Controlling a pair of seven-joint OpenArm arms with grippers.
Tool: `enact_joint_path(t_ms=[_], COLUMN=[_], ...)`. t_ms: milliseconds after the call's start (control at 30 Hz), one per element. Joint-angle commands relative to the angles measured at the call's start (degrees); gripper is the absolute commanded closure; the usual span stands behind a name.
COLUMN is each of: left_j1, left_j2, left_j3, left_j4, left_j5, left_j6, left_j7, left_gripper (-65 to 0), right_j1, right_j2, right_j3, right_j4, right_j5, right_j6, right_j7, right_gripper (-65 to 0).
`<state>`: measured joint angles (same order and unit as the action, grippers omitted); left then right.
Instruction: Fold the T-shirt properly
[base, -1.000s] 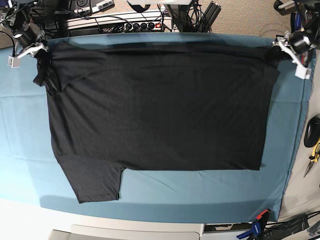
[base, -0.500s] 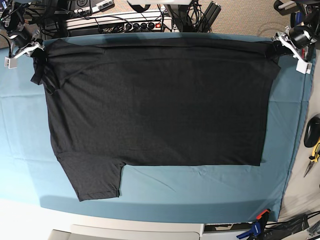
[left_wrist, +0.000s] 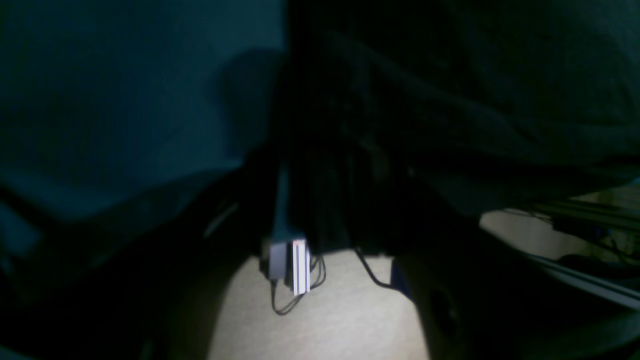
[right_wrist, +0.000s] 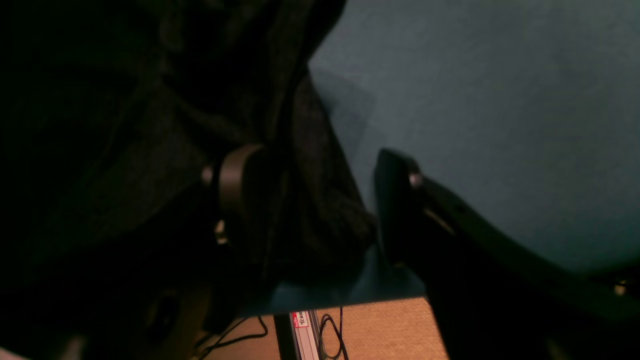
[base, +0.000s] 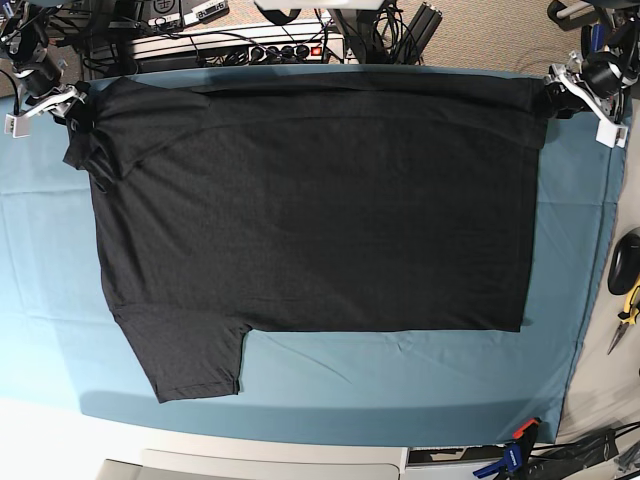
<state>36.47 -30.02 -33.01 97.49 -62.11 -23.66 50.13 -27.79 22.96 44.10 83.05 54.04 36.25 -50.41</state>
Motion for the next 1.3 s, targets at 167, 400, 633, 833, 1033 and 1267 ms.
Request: enact_joint_path(t_ms=[167,400,633,833,1033,1267], left_j1=[1.0,-0.3,-7.3,-12.3,-12.7,-12.7], left_j2=[-1.1,-3.7,-10.1,-14.1,-13.7,-12.2], left_j3=[-0.6,-0.7,-1.3,-1.3,-1.3,-1.3], left_j4=[0.7,4.8,9.7,9.7,9.7,9.7], left_j5=[5.7,9.7,17.9,18.4,18.5,21.2], left_j6=[-0.4,-3.2,0.1,0.2,-1.7,-1.9], left_j7=[-6.3,-5.5,-5.6,-5.6,-5.6,-8.8], left_gripper=[-26.4,-26.4,-26.4,-26.4,-26.4,-26.4], right_j1=[0.0,6.1,13.8,18.5,19.0,19.1], right_j2=[1.4,5.1,11.5,12.0,11.8,10.5], right_j3=[3.7,14.1,15.1,14.8,11.8,10.6], right_j4=[0.9,1.0,1.0,0.9,0.9,0.9], right_j5=[-1.2,-2.6,-7.0,-8.7,-9.1,-9.1], right_j6=[0.4,0.3,0.3,0.3,0.3,0.3], right_j7=[4.5,5.7,5.9,5.9,5.8,5.9], right_gripper=[-33.9,-33.9,-33.8,-33.8,-33.8,-33.8])
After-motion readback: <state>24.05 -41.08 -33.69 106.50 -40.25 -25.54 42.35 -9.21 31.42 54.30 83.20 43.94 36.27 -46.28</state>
